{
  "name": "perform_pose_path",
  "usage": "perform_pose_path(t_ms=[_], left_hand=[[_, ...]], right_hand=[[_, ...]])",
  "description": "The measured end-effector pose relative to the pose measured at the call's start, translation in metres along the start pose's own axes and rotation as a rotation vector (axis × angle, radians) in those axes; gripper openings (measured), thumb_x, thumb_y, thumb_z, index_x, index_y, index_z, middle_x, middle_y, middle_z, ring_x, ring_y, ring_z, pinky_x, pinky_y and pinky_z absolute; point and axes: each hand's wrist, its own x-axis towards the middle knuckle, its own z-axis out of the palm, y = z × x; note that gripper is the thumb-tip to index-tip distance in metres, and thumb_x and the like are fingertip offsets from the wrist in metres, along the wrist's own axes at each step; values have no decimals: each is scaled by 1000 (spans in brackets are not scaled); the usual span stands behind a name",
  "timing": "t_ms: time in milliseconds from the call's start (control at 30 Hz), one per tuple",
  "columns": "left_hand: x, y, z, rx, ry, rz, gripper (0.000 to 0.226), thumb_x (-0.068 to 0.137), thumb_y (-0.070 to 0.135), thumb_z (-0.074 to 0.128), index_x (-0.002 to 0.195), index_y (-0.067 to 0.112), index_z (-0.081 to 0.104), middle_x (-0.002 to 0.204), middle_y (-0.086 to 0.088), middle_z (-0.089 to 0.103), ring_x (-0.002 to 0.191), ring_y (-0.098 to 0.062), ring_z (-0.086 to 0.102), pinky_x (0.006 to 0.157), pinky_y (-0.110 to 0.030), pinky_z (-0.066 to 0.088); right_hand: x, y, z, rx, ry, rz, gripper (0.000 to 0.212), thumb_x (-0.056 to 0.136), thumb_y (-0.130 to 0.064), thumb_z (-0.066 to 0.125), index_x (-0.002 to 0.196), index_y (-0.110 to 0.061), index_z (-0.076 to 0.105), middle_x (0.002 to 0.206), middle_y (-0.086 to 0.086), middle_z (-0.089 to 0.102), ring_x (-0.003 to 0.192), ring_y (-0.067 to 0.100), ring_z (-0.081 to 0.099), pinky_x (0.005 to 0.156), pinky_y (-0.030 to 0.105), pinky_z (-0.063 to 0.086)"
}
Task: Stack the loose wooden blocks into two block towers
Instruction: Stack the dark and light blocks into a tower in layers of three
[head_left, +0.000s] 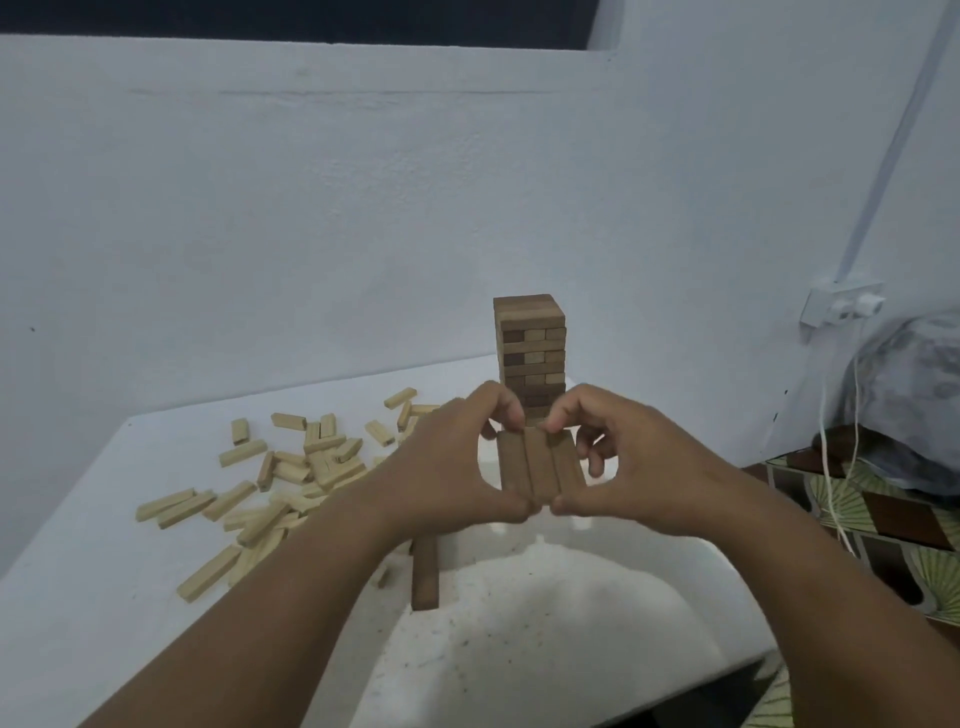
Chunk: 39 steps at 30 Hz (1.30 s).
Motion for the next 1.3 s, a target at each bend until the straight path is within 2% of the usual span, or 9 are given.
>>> perform_pose_path(t_ms=[67, 233, 400, 533, 633, 700, 900, 1033, 1300], left_hand=[[9, 8, -12, 0, 29, 22, 61, 59, 36, 86, 105, 36, 47, 108, 21, 55, 107, -6, 51, 84, -32, 48], [36, 24, -45, 10, 72, 65, 61, 61, 43, 85, 106, 39, 44, 111, 23, 54, 110, -8, 50, 87, -33, 44], [73, 24, -73, 20, 100, 70, 59, 64, 42, 84, 107, 41, 44, 111, 25, 56, 110, -5, 53, 95, -43, 46], [107, 17, -84, -17, 116, 32, 66, 67, 47, 84, 118, 42, 43, 116, 22, 58, 111, -1, 53, 92, -35, 47], [127, 11, -85, -76, 110, 10, 69, 69, 43, 85, 123, 43, 42, 118, 22, 58, 112, 3, 51, 78, -24, 47], [135, 7, -84, -121, 100, -4, 70, 70, 41, 85, 124, 43, 41, 116, 22, 58, 111, 5, 50, 71, -22, 46], [148, -9, -79, -179, 57, -50, 70, 72, 35, 84, 127, 41, 41, 114, 19, 61, 110, 2, 53, 71, -22, 48], [150, -15, -76, -210, 15, -80, 70, 73, 34, 84, 127, 41, 41, 113, 17, 62, 112, 0, 53, 74, -22, 49], [151, -21, -71, -206, -12, -109, 73, 74, 34, 84, 130, 41, 39, 116, 17, 60, 113, -1, 51, 69, -16, 45]], right_hand=[[8, -7, -13, -7, 27, -45, 56, 60, -28, 88, 104, -34, 54, 94, -7, 61, 73, 21, 53, 71, 43, 54], [37, -28, -49, -8, 46, -120, 54, 62, -25, 89, 104, -31, 56, 94, -11, 59, 74, 27, 54, 70, 45, 54], [78, -40, -76, -75, 19, -127, 53, 63, -27, 89, 104, -33, 55, 102, -21, 59, 77, 16, 59, 68, 38, 56], [113, -37, -94, -106, 17, -106, 51, 64, -30, 88, 102, -36, 55, 105, -18, 63, 83, 17, 61, 73, 41, 57], [134, -31, -104, -83, -26, -93, 49, 65, -27, 88, 100, -36, 55, 106, -15, 66, 87, 22, 60, 75, 44, 56], [144, -27, -107, -94, -53, -77, 50, 64, -28, 87, 101, -37, 54, 106, -14, 67, 86, 18, 58, 74, 40, 54], [160, -16, -105, -123, -103, -35, 55, 64, -30, 88, 104, -40, 51, 106, -16, 67, 89, 16, 57, 72, 35, 54], [163, -11, -101, -136, -135, -9, 58, 62, -32, 88, 105, -42, 50, 107, -19, 66, 90, 13, 58, 67, 26, 53], [166, -7, -98, -193, -165, 19, 63, 61, -36, 88, 109, -45, 49, 109, -20, 64, 97, 12, 58, 83, 36, 53]])
